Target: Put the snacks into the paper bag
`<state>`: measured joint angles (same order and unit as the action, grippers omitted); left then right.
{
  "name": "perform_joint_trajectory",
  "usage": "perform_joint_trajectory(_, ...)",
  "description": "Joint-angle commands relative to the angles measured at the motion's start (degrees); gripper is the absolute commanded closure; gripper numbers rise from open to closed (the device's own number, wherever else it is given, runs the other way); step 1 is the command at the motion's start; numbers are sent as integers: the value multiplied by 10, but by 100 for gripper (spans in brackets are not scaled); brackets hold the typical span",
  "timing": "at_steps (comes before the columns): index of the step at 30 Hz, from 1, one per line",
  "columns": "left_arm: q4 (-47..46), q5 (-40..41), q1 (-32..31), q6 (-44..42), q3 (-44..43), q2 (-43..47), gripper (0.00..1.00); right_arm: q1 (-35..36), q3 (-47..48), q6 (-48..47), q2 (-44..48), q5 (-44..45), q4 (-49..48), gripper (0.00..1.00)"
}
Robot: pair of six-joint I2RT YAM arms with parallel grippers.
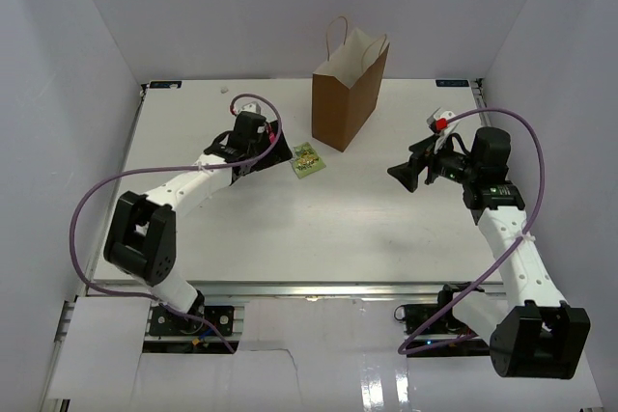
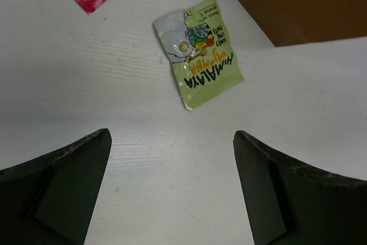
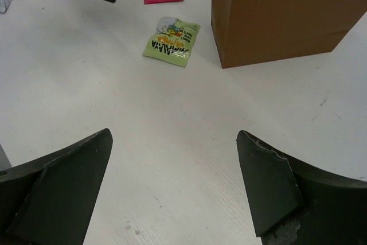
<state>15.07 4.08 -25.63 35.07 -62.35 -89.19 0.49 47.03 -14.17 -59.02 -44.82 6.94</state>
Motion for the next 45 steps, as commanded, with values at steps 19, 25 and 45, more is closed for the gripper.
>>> perform_joint_trajectory(19, 160, 37, -24, 113, -290, -290, 5, 2, -9, -9, 22, 14, -36, 6)
perform_joint_trajectory(25, 247, 93, -46, 114, -402, -358, 5, 2, -11, -21, 17, 22, -35, 7)
perform_joint_trajectory(45, 336, 157, -59, 118, -440, -462, 41, 2, -14, -20, 25, 18, -39, 7)
